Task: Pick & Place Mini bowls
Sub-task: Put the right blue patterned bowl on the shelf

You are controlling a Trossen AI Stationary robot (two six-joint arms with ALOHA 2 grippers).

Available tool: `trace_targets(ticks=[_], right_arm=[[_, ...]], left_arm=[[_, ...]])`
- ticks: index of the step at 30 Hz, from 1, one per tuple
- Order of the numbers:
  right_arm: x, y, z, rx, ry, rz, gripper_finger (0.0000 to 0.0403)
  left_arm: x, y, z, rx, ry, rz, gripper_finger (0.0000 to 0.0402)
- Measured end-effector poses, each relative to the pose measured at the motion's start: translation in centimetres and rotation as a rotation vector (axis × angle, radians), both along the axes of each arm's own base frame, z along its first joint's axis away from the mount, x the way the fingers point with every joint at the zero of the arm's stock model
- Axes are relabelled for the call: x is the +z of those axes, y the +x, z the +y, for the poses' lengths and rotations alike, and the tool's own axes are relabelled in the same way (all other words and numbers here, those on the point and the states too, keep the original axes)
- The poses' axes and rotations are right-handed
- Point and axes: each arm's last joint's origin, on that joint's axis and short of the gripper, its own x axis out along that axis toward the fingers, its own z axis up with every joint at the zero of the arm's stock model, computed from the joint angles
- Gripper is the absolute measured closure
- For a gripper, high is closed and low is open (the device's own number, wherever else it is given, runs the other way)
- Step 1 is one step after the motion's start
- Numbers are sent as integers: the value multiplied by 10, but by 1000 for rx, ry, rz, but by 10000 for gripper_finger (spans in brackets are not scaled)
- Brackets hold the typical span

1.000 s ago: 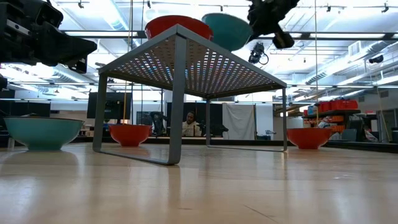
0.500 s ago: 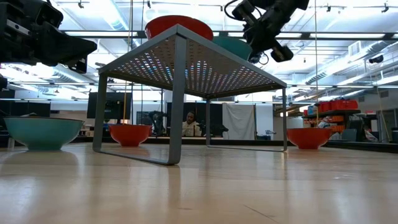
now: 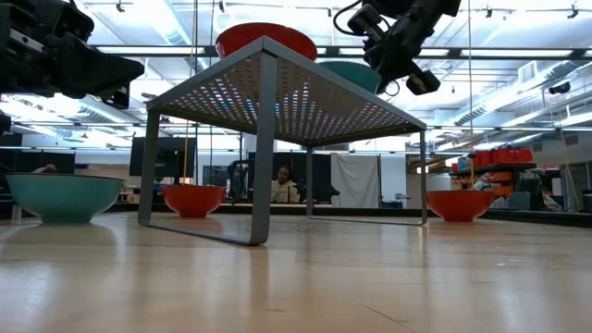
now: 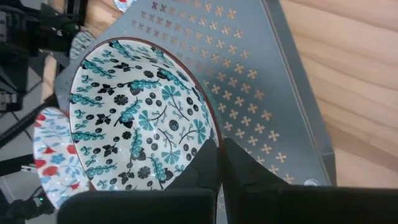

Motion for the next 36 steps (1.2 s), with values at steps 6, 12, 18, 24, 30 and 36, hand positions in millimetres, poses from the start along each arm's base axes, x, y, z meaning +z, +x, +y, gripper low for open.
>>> trace_targets(ticks=[6, 12, 18, 24, 30, 36], right_arm=[[-6, 4, 0, 12, 4, 24, 403], [-7, 5, 1, 23, 1, 27, 403], [-7, 5, 1, 14, -5, 27, 391], [-6, 6, 0, 14, -8, 18, 361], [-5, 8, 1, 25, -19, 3, 348], [-5, 8, 3, 36, -25, -1, 335]], left_arm=[[0, 0, 0, 0, 0, 0, 372], [0, 0, 0, 0, 0, 0, 372], [0, 0, 0, 0, 0, 0, 372], [0, 0, 0, 0, 0, 0, 372], [0, 0, 0, 0, 0, 0, 372], [0, 0, 0, 0, 0, 0, 372]])
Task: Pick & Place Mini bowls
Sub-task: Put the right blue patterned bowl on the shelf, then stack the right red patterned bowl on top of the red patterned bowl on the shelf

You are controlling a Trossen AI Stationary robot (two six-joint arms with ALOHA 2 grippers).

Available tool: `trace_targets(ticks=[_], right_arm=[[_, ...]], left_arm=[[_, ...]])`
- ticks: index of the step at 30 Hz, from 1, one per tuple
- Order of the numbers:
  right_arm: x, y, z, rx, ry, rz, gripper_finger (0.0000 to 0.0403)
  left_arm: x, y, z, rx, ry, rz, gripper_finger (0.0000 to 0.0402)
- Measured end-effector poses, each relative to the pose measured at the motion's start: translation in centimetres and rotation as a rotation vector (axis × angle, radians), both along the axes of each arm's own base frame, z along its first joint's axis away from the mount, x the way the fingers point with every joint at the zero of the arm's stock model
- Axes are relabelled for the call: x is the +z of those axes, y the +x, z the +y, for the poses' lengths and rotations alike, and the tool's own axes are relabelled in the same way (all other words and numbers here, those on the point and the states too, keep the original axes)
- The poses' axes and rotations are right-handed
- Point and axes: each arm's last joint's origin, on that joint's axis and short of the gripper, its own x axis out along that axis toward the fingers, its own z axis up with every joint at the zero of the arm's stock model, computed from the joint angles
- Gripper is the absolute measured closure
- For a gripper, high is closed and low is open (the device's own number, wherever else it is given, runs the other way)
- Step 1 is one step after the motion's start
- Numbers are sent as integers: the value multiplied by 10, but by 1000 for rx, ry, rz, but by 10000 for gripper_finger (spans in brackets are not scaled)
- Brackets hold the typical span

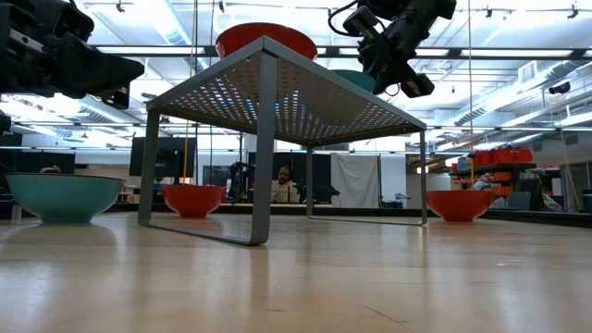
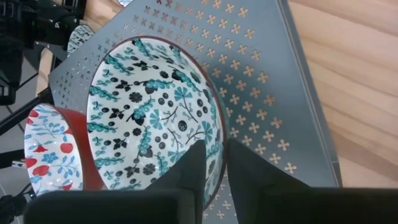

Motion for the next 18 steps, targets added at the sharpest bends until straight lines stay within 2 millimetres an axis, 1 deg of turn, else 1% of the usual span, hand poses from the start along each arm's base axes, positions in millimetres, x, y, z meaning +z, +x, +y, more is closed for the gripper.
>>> trace_targets(ticks=[10, 18], right_arm=[[0, 0, 0, 25, -25, -1, 305], [0, 0, -1, -1, -66, 16, 303]], left_arm=[[0, 0, 0, 0, 0, 0, 372], [0, 0, 0, 0, 0, 0, 372]])
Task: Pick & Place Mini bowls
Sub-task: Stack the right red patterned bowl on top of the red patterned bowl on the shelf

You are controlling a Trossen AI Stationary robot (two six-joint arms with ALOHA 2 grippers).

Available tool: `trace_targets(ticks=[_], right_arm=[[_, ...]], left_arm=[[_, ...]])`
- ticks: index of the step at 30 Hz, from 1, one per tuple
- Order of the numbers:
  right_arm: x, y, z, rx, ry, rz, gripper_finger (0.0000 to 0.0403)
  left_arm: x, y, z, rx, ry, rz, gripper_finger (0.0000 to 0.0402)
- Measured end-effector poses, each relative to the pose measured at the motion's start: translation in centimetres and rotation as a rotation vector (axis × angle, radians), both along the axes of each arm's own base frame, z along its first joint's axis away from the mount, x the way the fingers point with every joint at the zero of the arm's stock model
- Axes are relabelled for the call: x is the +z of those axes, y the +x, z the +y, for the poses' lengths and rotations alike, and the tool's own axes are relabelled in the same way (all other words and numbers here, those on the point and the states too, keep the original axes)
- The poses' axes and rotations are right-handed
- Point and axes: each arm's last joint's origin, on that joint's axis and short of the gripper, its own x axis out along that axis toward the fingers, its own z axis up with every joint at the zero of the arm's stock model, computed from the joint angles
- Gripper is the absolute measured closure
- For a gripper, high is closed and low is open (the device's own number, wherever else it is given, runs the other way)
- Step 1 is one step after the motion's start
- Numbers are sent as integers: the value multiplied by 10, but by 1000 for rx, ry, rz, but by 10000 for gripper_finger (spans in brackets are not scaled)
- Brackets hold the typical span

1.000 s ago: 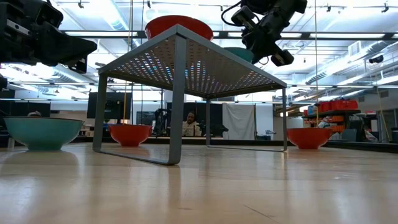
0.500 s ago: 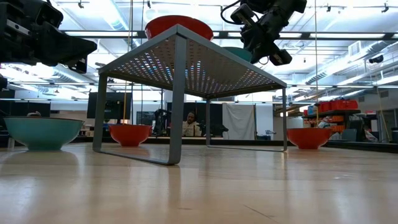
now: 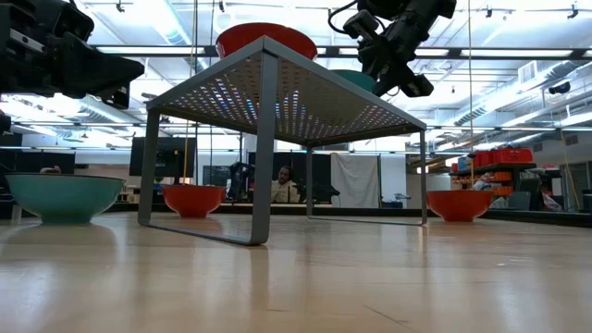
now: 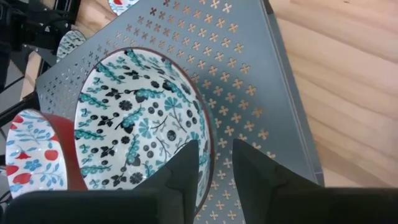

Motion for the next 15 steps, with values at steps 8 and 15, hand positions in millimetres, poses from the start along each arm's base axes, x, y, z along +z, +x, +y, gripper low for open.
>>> trace_targets(ticks=[8, 15], right_arm=[[0, 0, 0, -2, 2, 0, 302], [0, 0, 0, -2, -4, 2, 282]], left_arm=[[0, 0, 0, 0, 0, 0, 372], [0, 0, 0, 0, 0, 0, 372]])
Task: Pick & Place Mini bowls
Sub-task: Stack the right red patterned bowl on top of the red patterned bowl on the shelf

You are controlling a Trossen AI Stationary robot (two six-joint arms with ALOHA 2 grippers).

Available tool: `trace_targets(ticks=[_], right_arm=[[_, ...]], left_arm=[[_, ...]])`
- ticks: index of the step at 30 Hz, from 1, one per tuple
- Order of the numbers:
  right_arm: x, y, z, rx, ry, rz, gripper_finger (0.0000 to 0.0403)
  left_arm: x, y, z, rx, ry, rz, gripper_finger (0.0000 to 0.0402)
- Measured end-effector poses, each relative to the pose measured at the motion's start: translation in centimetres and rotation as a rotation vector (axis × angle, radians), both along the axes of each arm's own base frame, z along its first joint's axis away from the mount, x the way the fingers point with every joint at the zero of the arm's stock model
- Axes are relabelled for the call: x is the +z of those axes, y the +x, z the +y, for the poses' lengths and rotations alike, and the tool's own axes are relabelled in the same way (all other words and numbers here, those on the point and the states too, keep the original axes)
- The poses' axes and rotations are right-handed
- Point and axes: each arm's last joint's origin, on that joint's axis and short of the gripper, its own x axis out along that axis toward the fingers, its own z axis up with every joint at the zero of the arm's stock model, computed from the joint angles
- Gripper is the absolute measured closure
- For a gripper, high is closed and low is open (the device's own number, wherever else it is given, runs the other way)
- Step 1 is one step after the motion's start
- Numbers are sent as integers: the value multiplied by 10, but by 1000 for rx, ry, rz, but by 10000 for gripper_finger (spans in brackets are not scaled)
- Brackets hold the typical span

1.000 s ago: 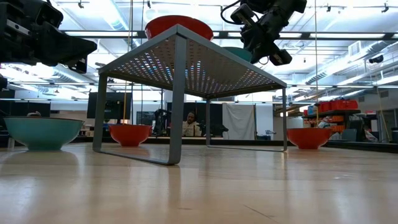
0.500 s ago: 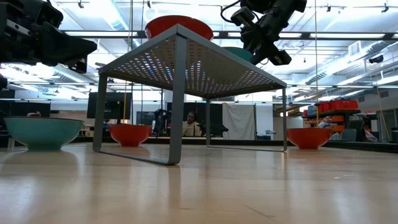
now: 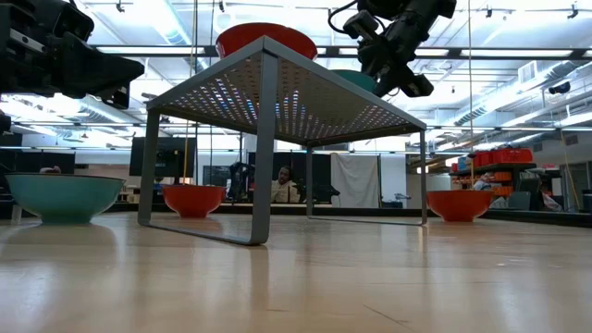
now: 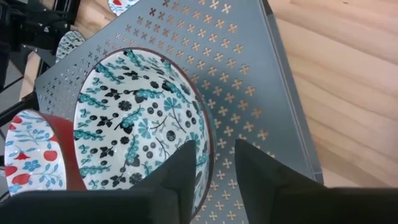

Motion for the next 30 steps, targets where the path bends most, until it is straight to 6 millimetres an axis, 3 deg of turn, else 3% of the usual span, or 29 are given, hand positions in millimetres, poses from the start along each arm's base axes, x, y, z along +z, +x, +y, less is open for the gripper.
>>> trace_targets(ticks=[14, 30], right_arm=[[10, -10, 4, 28, -37, -11, 177], [44, -58, 22, 125, -118, -34, 182]], left_arm=[[0, 0, 0, 0, 0, 0, 372], [0, 0, 0, 0, 0, 0, 372]])
